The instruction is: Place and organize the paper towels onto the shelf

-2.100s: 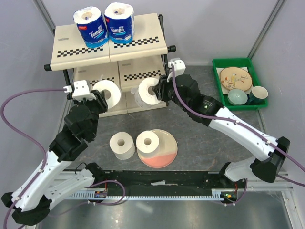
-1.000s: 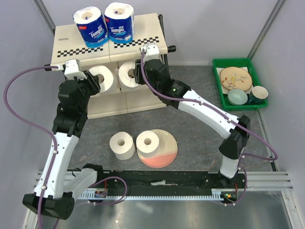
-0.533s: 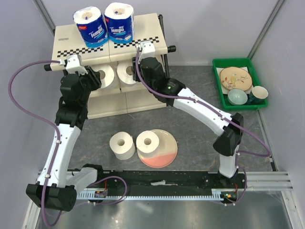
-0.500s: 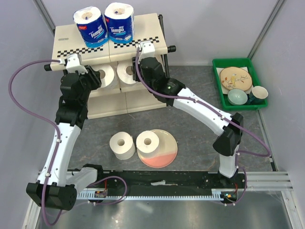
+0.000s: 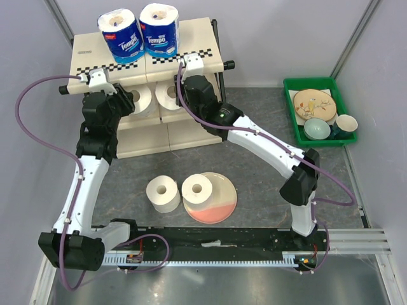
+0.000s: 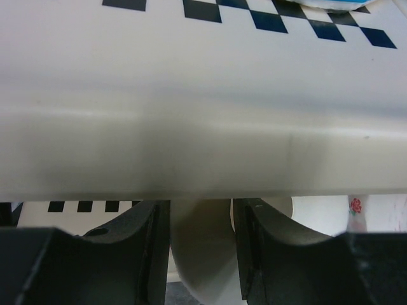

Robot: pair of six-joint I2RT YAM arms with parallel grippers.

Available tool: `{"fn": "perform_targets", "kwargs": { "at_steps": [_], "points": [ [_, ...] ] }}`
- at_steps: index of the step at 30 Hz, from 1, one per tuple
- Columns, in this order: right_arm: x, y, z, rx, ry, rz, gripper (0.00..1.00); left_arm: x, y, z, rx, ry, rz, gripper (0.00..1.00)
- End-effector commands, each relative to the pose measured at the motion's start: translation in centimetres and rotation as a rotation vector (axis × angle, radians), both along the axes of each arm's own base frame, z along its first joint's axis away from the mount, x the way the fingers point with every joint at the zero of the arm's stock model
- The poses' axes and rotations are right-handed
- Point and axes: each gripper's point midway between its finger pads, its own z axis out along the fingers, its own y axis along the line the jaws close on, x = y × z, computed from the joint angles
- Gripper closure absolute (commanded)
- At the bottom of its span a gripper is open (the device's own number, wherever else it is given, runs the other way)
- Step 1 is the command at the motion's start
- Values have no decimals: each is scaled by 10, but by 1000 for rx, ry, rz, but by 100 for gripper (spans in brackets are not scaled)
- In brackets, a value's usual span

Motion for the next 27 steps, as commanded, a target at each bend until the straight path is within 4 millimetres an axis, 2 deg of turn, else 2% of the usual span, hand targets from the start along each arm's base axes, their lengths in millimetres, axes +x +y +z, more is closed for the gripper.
{"fn": "perform_targets", "kwargs": {
  "at_steps": [1, 8, 13, 20, 23, 26, 27],
  "points": [
    [4, 2, 39, 86, -82, -14, 70, 2, -7, 50, -54, -153, -36, 70],
    [5, 5, 38, 91, -84, -13, 69, 8, -11, 45, -59, -137, -52, 70],
    [6, 4, 33, 77, -78, -17, 65, 9, -11, 43, -55, -131, -52, 69],
    [6, 6, 29, 85, -69, -8, 60, 13, -16, 28, -63, -97, -80, 52],
    [7, 6, 26, 89, -64, -5, 58, 14, -18, 27, -68, -98, -86, 49],
    [8, 6, 29, 96, -69, 0, 52, 15, -17, 30, -67, -106, -85, 44],
    [7, 6, 30, 99, -71, 1, 47, 14, -17, 32, -67, -110, -85, 42]
  ]
}}
